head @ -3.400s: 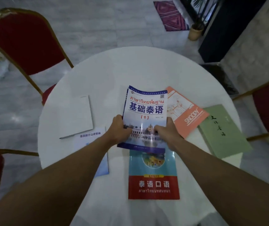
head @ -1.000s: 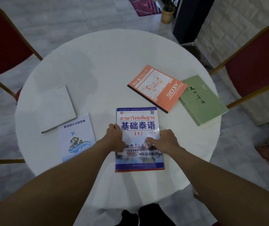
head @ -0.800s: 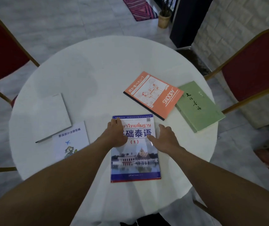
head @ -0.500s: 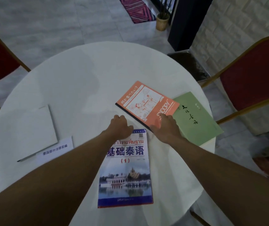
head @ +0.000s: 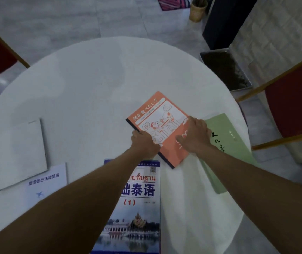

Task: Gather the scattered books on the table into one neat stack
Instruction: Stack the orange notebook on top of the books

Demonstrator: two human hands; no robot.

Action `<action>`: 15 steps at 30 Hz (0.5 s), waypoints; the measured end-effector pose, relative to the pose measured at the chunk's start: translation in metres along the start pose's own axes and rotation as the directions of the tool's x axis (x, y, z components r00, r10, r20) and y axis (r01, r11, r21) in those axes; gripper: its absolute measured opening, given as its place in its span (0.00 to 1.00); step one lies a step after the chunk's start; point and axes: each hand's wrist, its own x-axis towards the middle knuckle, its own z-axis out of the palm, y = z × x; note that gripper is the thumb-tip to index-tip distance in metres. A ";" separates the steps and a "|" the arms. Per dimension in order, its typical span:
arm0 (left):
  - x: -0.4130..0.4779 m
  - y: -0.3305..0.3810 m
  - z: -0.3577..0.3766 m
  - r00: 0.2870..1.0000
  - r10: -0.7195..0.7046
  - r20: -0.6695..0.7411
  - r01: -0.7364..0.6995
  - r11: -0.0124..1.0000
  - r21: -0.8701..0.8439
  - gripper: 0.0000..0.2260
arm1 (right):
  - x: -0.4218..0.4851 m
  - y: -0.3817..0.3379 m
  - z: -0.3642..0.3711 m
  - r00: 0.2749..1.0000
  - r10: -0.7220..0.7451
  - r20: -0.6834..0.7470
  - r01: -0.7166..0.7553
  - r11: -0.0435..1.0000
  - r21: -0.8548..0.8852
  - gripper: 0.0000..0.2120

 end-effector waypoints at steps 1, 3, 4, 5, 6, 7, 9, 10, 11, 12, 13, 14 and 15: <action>0.002 0.002 0.000 0.999 -0.030 -0.026 0.028 0.998 -0.050 0.31 | 0.003 -0.001 0.001 1.000 0.018 0.000 -0.018 1.000 0.000 0.41; 0.007 0.005 0.000 0.995 -0.078 -0.068 0.067 0.986 -0.150 0.31 | 0.005 -0.003 0.002 0.999 0.048 -0.008 -0.048 0.999 -0.008 0.45; 0.010 0.006 0.001 0.993 -0.080 -0.082 0.065 0.983 -0.173 0.31 | 0.006 -0.004 0.003 0.999 0.050 -0.018 -0.050 0.998 -0.024 0.46; 0.012 0.007 0.002 0.992 -0.078 -0.094 0.059 0.980 -0.191 0.30 | 0.006 -0.004 0.004 0.998 0.046 -0.034 -0.048 0.998 -0.040 0.47; 0.014 0.007 0.003 0.991 -0.083 -0.106 0.058 0.975 -0.216 0.29 | 0.006 -0.003 0.005 0.998 0.043 -0.054 -0.045 0.998 -0.045 0.47; 0.014 0.008 0.004 0.989 -0.099 -0.112 0.069 0.966 -0.250 0.28 | 0.005 -0.002 0.006 0.996 0.043 -0.075 -0.045 0.998 -0.034 0.46; 0.015 0.010 0.004 0.984 -0.139 -0.113 0.096 0.941 -0.323 0.26 | 0.001 0.000 0.007 0.993 0.047 -0.107 -0.043 0.998 0.038 0.45; 0.014 0.010 0.004 0.983 -0.149 -0.110 0.102 0.932 -0.348 0.24 | -0.001 0.001 0.007 0.992 0.051 -0.112 -0.040 0.994 0.099 0.44; 0.014 0.011 0.005 0.984 -0.146 -0.105 0.099 0.928 -0.359 0.22 | -0.003 0.004 0.007 0.992 0.056 -0.112 -0.036 0.984 0.174 0.43; 0.012 0.012 0.006 0.987 -0.130 -0.098 0.088 0.933 -0.350 0.21 | -0.004 0.007 0.005 0.992 0.062 -0.109 -0.032 0.967 0.253 0.42; 0.010 0.014 0.008 0.990 -0.108 -0.095 0.072 0.943 -0.326 0.20 | -0.006 0.010 0.004 0.993 0.066 -0.102 -0.029 0.945 0.325 0.41; 0.009 0.015 0.009 0.992 -0.088 -0.090 0.057 0.953 -0.299 0.20 | -0.009 0.013 0.001 0.994 0.069 -0.089 -0.030 0.922 0.386 0.40; 0.007 0.016 0.011 0.994 -0.077 -0.081 0.051 0.956 -0.287 0.20 | -0.011 0.015 -0.001 0.995 0.071 -0.071 -0.033 0.898 0.439 0.39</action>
